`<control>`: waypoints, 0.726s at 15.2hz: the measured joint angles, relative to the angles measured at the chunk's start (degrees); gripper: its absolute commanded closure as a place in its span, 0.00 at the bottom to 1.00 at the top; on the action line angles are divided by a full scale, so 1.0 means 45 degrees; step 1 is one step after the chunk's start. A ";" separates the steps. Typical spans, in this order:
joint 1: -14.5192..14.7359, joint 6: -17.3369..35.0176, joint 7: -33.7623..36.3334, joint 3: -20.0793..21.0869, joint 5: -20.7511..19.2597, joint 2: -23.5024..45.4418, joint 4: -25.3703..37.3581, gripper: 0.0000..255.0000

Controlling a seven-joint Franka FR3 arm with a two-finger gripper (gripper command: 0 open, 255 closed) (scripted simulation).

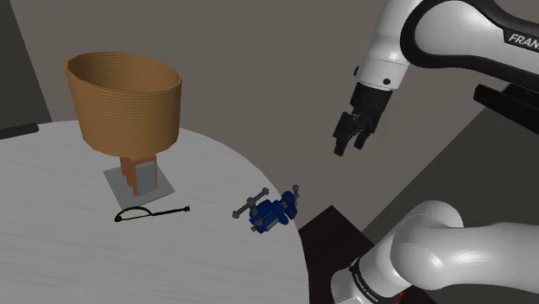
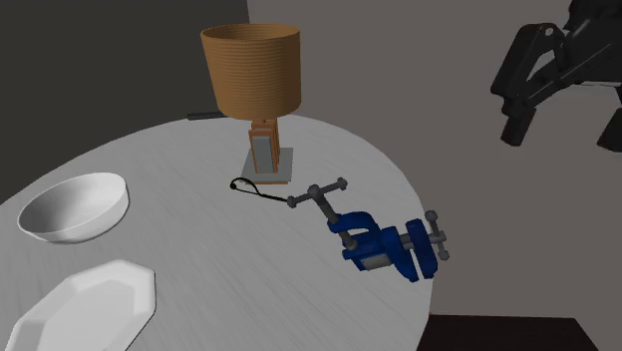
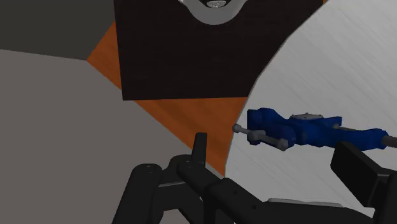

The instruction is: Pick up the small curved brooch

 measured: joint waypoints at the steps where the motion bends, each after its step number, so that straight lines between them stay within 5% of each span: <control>1: 0.0000 0.0000 0.0000 0.0000 0.0000 0.0000 0.0000 0.00; 11: 0.1116 0.3025 -0.0948 0.1406 -0.0225 0.3664 0.0978 0.00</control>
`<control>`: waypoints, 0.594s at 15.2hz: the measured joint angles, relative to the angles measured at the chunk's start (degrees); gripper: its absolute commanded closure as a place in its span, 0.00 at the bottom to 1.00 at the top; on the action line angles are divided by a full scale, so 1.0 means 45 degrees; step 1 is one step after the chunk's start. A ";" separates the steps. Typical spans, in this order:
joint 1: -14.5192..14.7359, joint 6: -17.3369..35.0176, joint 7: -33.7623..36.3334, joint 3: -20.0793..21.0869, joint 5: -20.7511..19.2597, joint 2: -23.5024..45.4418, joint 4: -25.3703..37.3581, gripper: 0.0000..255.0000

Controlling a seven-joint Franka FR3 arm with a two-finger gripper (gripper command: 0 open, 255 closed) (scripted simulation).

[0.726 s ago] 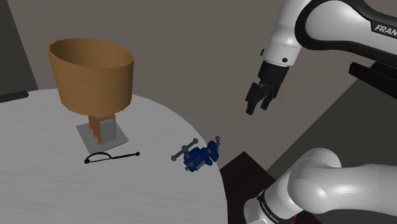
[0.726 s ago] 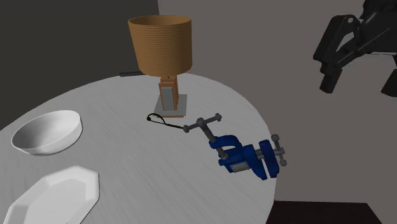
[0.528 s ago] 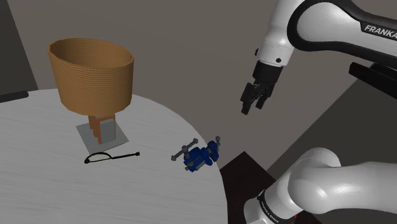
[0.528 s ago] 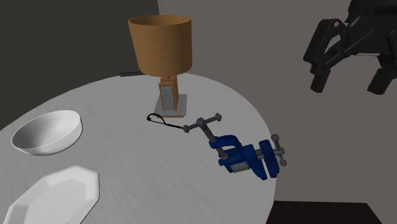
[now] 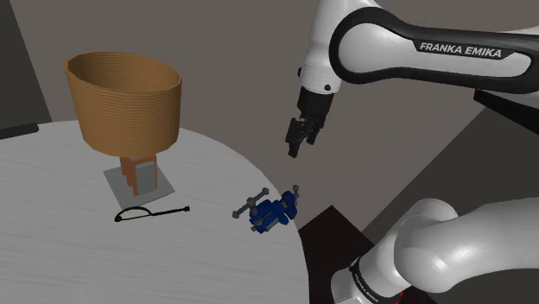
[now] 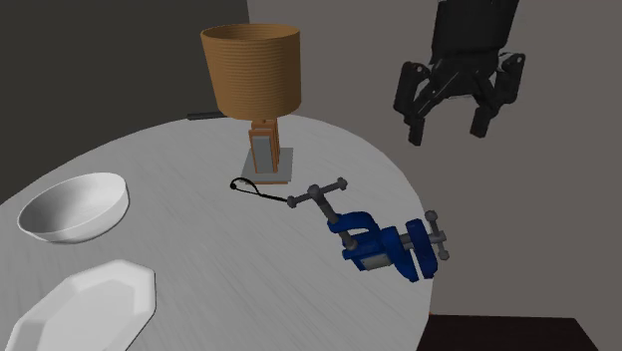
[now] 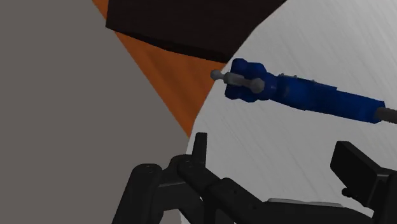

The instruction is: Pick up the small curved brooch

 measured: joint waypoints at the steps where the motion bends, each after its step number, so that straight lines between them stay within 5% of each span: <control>1: 0.0099 0.0296 -0.0095 0.0151 -0.0070 0.0372 0.0114 0.00; 9: 0.0767 0.2171 -0.0547 0.1430 -0.1085 0.3881 0.1968 0.00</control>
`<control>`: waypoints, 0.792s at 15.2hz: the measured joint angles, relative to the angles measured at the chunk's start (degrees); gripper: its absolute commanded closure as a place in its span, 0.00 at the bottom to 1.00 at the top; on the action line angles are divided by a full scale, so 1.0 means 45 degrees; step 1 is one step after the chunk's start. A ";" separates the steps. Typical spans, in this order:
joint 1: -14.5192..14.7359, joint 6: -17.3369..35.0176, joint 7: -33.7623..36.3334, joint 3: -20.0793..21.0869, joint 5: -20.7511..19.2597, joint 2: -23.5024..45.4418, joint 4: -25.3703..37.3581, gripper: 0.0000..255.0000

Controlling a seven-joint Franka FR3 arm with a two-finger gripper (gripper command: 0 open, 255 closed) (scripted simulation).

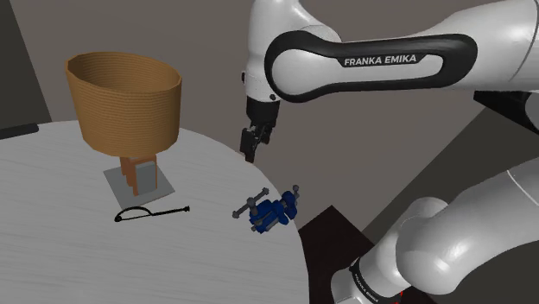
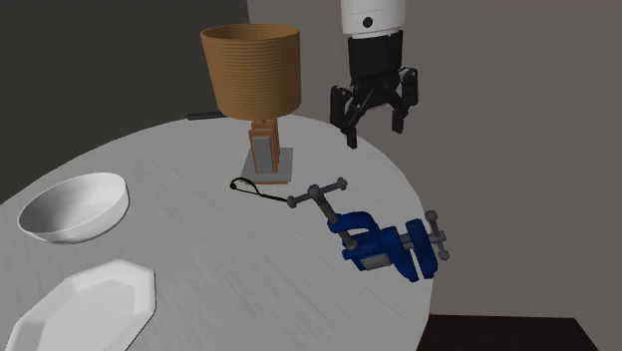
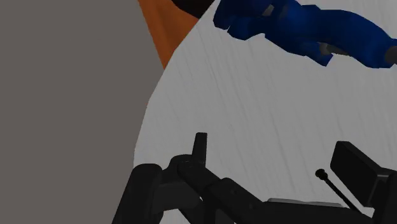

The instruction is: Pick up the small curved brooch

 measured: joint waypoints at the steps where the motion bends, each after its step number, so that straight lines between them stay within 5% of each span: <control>1: 0.0117 0.0158 0.0028 0.0191 -0.0153 0.0379 0.0225 0.00; 12: 0.1440 0.1378 0.0170 0.1598 -0.2904 0.5025 0.3447 0.00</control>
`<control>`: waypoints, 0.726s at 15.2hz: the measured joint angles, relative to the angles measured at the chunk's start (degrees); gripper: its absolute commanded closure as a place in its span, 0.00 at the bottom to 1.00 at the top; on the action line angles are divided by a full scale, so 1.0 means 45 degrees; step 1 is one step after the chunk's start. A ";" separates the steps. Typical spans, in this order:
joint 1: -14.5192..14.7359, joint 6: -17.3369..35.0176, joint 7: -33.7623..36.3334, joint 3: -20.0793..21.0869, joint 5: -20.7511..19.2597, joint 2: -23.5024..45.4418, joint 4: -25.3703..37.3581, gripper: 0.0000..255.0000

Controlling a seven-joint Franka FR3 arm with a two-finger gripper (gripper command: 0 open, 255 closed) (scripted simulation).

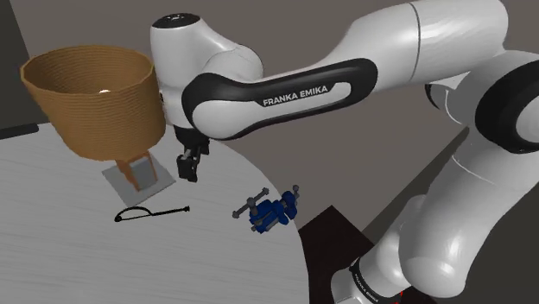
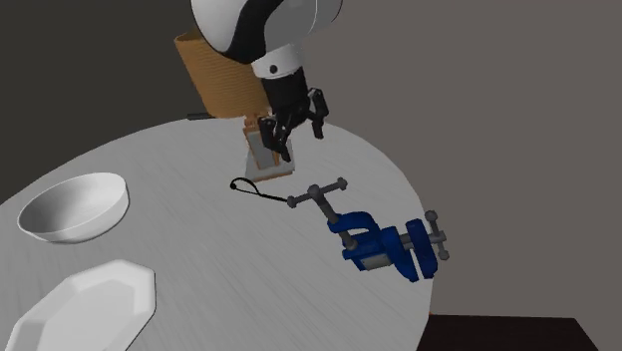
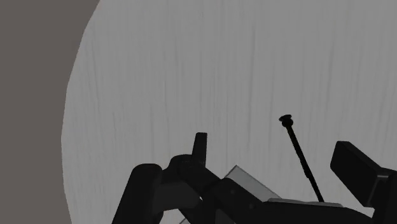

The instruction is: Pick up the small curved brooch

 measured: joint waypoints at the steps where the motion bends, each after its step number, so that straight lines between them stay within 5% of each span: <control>1: 0.0206 -0.0021 0.0039 0.0103 -0.0288 0.0448 0.0361 0.00; 11: 0.2352 0.0034 -0.0185 0.0425 -0.3044 0.4405 0.3632 0.00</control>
